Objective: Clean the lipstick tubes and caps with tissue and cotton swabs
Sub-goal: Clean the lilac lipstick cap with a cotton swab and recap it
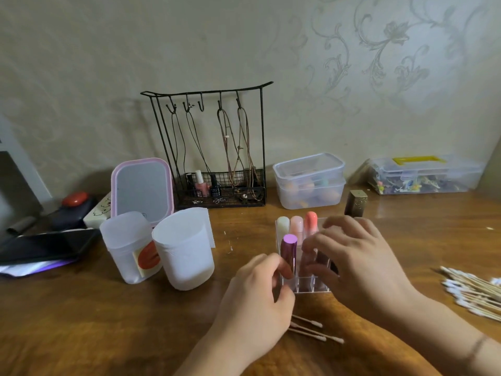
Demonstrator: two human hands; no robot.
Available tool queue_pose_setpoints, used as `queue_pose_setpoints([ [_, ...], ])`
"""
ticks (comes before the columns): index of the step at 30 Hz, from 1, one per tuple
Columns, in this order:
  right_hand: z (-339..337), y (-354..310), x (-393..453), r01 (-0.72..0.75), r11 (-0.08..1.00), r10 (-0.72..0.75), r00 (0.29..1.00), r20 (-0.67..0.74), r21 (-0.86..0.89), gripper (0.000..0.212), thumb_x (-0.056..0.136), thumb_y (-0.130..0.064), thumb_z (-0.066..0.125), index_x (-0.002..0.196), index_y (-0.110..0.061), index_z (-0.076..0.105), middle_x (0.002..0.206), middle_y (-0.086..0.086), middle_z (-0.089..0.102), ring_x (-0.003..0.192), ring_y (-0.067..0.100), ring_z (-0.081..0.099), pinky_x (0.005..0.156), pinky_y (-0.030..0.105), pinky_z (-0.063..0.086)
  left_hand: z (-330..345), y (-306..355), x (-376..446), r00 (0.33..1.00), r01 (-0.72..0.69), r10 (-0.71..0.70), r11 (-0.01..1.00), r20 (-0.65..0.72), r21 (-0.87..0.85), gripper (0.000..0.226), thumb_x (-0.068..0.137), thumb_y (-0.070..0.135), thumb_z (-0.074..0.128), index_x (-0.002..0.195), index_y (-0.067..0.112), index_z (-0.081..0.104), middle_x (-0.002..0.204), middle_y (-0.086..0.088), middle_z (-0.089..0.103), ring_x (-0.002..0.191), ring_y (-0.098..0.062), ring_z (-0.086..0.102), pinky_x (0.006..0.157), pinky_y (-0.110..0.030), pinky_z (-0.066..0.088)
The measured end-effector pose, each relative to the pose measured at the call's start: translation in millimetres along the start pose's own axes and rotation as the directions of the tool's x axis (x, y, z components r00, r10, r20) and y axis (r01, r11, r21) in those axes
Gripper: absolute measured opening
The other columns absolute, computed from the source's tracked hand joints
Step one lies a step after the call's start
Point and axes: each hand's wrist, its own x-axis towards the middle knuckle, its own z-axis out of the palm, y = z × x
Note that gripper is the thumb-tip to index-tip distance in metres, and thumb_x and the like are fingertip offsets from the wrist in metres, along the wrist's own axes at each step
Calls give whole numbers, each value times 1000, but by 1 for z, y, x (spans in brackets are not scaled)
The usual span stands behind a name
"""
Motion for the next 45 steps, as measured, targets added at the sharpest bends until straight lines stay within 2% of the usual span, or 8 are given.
queue_pose_setpoints([
  [7,6,7,-10,-158,975,161,987,5,-153,28,73,-50,75,90,-28,73,122,-2,65,128,38,44,96,50,31,-3,-1,-1,997,-47,42,996,-63,-74,5,88,38,60,88,36,55,77,25,58,83,5,60,63,-14,55],
  [11,-2,3,-7,-309,931,331,939,-96,193,18,83,-48,69,89,-31,68,113,-13,63,121,26,44,91,49,37,-2,2,-3,989,-93,81,990,-120,-102,16,84,51,59,91,37,54,74,20,61,84,2,60,65,-15,53],
  [16,-24,-13,-11,-317,415,403,904,140,853,26,76,-51,69,94,-32,71,88,-7,74,80,12,68,75,35,57,-6,8,-5,976,-166,136,970,-170,-178,40,81,70,48,110,43,51,102,32,60,101,11,55,78,-3,43],
  [25,-27,-12,-13,-169,-75,344,920,185,983,47,74,-57,74,101,-18,72,105,9,73,88,14,64,70,15,49,-9,13,-5,993,-58,98,895,68,-443,41,85,62,49,92,26,68,70,-5,64,61,-19,55,52,-34,40],
  [27,-34,0,-15,-125,6,377,919,114,992,38,82,-52,69,97,-18,69,95,7,72,83,16,64,69,18,50,-9,10,-4,997,-11,46,859,55,-512,42,84,60,48,86,24,67,67,-3,62,54,-12,50,49,-22,38],
  [32,-34,-7,-26,-204,817,157,979,132,539,33,91,-57,44,116,-41,59,96,-26,62,81,-2,59,67,11,45,-14,7,2,984,34,-152,671,-92,-740,34,85,49,50,89,21,69,68,-2,58,47,-7,40,47,-16,29],
  [37,-18,-50,-21,-261,901,151,937,314,346,24,90,-56,54,101,-42,39,86,-22,57,74,2,55,58,15,43,-20,6,8,948,12,-273,543,-164,-839,35,91,40,48,91,9,66,69,-8,50,45,-15,26,43,-28,18],
  [45,9,-53,-23,-137,988,119,970,214,76,22,74,-52,68,78,-37,53,68,-18,63,47,6,59,31,22,42,-20,6,9,945,75,-314,477,-91,-876,36,90,40,50,95,9,66,70,-8,61,43,-15,26,43,-24,19],
])
